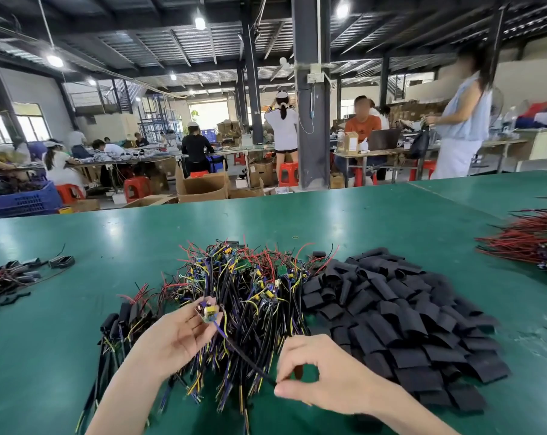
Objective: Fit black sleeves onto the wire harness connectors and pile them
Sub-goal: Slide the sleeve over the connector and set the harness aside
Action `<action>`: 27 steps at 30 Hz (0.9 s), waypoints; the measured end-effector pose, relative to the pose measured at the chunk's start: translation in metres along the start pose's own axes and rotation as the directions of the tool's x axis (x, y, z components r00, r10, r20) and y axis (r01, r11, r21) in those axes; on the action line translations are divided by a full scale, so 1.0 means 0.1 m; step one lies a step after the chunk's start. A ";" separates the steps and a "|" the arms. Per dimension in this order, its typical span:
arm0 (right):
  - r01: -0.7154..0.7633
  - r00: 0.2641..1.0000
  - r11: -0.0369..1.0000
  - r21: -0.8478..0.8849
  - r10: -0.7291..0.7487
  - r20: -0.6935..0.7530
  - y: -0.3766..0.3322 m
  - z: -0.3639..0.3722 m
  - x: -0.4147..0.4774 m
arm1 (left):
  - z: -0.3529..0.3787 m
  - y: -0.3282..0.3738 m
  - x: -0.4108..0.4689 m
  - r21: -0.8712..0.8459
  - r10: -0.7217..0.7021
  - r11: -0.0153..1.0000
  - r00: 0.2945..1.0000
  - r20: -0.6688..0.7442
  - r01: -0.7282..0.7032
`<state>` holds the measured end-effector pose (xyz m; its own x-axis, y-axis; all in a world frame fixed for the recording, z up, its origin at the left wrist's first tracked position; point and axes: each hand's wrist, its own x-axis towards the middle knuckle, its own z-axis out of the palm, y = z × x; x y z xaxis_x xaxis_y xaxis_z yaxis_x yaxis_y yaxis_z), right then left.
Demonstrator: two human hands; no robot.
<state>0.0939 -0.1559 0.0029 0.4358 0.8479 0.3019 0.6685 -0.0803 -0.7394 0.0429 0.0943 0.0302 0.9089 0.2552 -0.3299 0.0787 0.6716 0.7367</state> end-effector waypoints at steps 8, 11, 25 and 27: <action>-0.669 0.738 0.476 -0.571 0.337 -0.584 0.19 -0.62 -0.09 | 0.00 0.07 -0.17 0.067 -0.107 0.994 0.916 0.387 0.088; -0.789 0.590 0.257 -0.558 0.573 -0.570 0.36 -0.73 -0.19 | -0.02 0.14 -0.18 0.195 0.037 0.974 0.934 0.356 -0.113; -0.774 0.633 0.388 -0.500 0.470 -0.616 0.48 -0.67 -0.12 | 0.02 -0.45 0.16 0.727 0.532 -0.529 0.496 0.686 -0.438; -0.696 0.704 0.534 -0.480 0.372 -0.605 0.49 -0.63 -0.07 | 0.03 -0.51 0.18 0.674 0.513 -0.557 0.437 0.739 -0.485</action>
<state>0.1611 -0.1990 0.0023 0.9203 0.2497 0.3012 0.3433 -0.8845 -0.3159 0.0565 0.0623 -0.0115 0.7402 -0.0573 0.6699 -0.2085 -0.9668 0.1477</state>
